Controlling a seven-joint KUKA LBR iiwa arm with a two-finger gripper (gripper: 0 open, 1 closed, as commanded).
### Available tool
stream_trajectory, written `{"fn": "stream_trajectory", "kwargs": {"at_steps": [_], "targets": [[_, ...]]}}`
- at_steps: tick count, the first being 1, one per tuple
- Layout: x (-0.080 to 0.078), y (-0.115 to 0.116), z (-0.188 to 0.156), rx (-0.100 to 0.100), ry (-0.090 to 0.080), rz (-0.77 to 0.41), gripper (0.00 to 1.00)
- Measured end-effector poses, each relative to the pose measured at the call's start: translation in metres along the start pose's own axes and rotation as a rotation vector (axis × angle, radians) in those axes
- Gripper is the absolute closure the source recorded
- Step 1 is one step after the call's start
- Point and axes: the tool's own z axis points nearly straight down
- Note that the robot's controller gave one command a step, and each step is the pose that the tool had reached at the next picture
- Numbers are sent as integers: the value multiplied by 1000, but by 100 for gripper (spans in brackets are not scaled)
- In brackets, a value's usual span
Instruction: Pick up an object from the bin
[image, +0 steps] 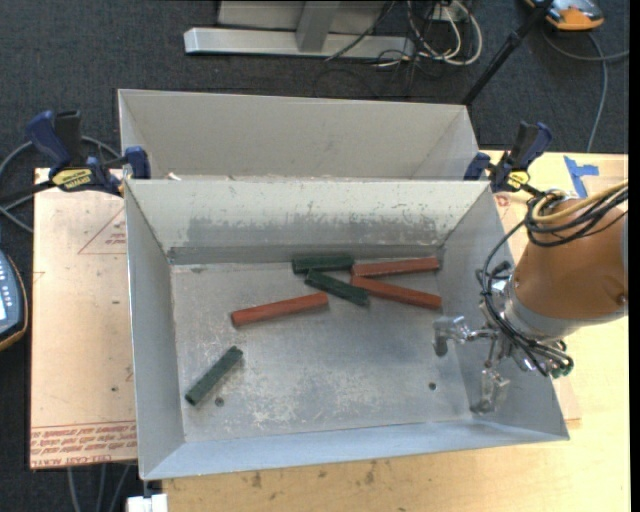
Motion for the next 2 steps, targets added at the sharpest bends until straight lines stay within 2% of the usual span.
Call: {"fn": "stream_trajectory", "kwargs": {"at_steps": [1,2], "targets": [[4,44,-62,4,-6,-606,0],[-50,88,1,0,-4,-1087,0]]}}
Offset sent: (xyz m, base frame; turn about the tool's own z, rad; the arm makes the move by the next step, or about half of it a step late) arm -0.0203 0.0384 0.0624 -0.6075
